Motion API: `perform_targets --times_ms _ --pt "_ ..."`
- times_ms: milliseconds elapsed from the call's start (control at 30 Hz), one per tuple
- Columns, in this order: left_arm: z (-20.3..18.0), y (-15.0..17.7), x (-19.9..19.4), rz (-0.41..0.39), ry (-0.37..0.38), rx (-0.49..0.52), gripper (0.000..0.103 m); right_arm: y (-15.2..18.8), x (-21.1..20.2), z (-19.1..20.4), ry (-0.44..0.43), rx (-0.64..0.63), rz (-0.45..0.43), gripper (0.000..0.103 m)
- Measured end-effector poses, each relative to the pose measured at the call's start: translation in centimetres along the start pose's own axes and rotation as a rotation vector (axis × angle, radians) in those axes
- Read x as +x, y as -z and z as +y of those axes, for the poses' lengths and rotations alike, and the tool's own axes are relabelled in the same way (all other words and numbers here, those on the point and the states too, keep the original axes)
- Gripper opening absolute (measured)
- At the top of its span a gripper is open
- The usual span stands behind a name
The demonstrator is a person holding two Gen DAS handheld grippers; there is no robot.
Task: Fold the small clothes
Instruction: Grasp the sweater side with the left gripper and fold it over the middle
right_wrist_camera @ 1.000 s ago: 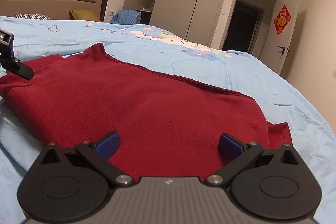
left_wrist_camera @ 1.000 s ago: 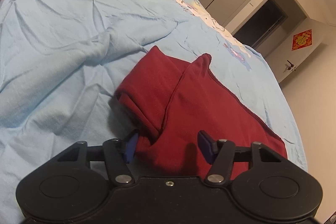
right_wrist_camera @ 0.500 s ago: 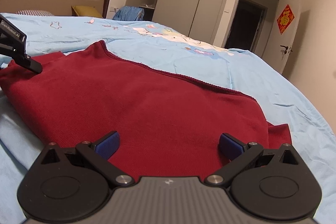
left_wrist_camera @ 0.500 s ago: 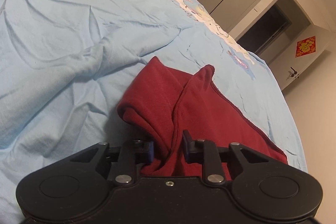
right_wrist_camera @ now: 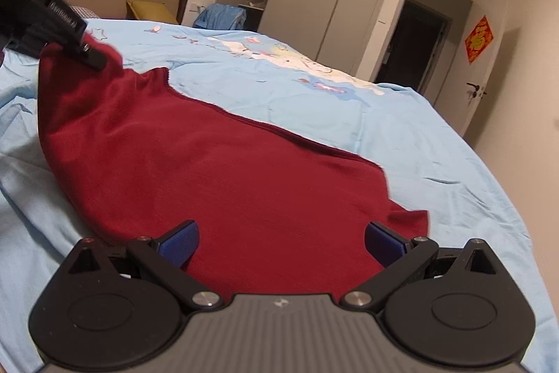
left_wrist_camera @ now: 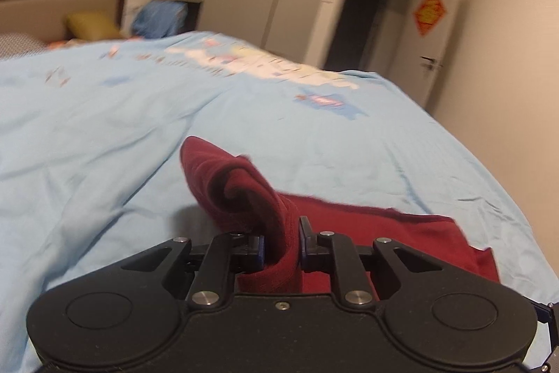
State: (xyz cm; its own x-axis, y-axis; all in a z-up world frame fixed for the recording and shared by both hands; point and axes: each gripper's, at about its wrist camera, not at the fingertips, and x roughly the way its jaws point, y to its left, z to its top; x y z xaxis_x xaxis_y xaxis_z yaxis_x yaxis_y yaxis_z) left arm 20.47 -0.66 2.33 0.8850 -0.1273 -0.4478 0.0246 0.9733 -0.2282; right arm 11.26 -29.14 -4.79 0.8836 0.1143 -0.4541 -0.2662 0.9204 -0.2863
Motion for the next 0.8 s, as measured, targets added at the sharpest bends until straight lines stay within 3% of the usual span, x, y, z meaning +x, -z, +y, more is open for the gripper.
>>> perform_targets --times_ms 233,467,667,800 --pt "-8.4 -1.5 0.8 -0.014 0.210 0.160 0.017 2.4 -2.4 -3.6 0.110 0.074 0.029 0.103" --pt "-16.2 1.3 2.5 0.074 0.390 0.257 0.017 5.5 -5.1 -7.6 0.232 0.139 0.087 0.103" --pt "-19.8 5.0 3.9 0.176 0.429 0.343 0.018 8.0 -7.3 -10.5 0.316 0.233 0.134 0.103" --pt "-20.0 6.4 4.2 0.205 0.418 0.384 0.020 9.2 -8.2 -11.9 0.346 0.281 0.148 0.103"
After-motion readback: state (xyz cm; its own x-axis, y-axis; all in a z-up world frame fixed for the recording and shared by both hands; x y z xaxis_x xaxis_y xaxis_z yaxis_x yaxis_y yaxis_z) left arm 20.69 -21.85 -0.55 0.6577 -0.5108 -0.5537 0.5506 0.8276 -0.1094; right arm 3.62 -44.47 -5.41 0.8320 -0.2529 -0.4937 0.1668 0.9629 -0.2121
